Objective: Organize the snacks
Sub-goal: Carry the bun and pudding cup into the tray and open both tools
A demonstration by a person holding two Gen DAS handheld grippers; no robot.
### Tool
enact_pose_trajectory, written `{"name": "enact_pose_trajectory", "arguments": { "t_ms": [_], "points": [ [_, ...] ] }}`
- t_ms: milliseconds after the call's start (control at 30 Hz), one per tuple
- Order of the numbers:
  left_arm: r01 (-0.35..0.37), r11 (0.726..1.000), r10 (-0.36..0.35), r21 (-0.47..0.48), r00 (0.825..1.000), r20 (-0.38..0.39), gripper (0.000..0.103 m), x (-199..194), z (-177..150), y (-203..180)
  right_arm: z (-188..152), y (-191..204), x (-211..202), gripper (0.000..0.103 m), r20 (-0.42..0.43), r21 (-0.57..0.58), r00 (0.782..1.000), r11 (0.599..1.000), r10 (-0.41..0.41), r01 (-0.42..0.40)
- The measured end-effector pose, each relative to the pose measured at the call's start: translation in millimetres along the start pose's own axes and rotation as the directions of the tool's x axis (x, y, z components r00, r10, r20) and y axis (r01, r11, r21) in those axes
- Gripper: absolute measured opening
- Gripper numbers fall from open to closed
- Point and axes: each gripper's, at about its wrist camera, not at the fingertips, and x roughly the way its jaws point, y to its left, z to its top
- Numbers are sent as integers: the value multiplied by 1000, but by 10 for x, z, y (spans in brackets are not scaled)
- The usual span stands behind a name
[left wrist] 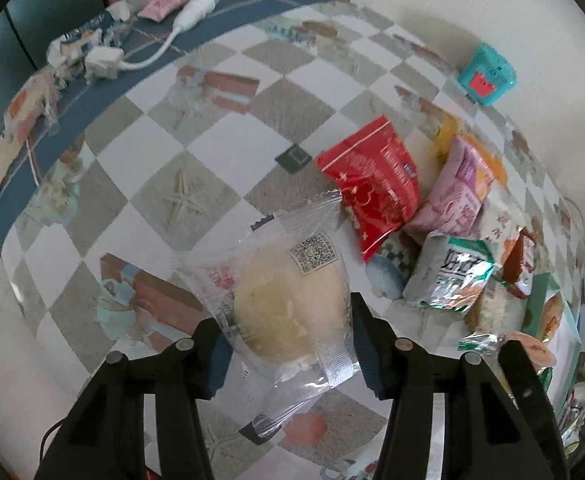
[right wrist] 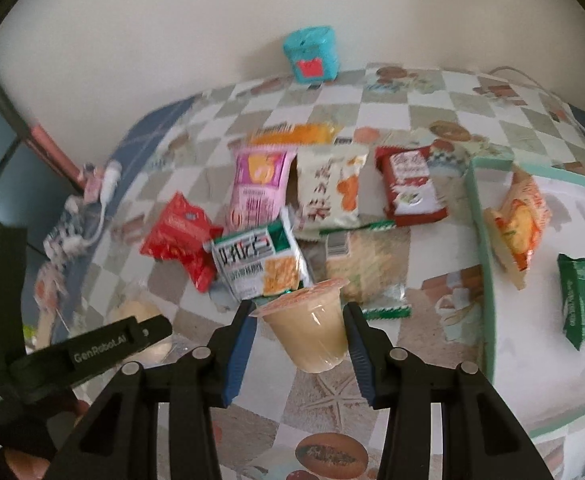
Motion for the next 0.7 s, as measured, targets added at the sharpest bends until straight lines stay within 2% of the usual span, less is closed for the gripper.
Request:
{"name": "enact_pose_trajectory", "arguments": {
  "t_ms": [100, 200, 333, 500, 700],
  "points": [
    [1, 1000, -2, 21, 1000, 25, 55, -111, -21, -74, 57, -89, -107, 48, 26, 45, 999, 999, -19, 18],
    [6, 998, -8, 61, 999, 44, 55, -161, -64, -162, 111, -205, -215, 48, 46, 87, 995, 993, -83, 79],
    [21, 991, -29, 132, 998, 54, 55, -246, -148, -432, 174, -436, -321, 48, 62, 159, 992, 982, -111, 100],
    [52, 968, -66, 245, 997, 50, 55, -321, -269, -930, 236, -793, -486, 48, 72, 273, 985, 953, -160, 135],
    [90, 920, -116, 380, 992, 44, 55, -431, -471, -1525, 232, -1330, -753, 48, 104, 422, 972, 894, -213, 150]
  ]
}}
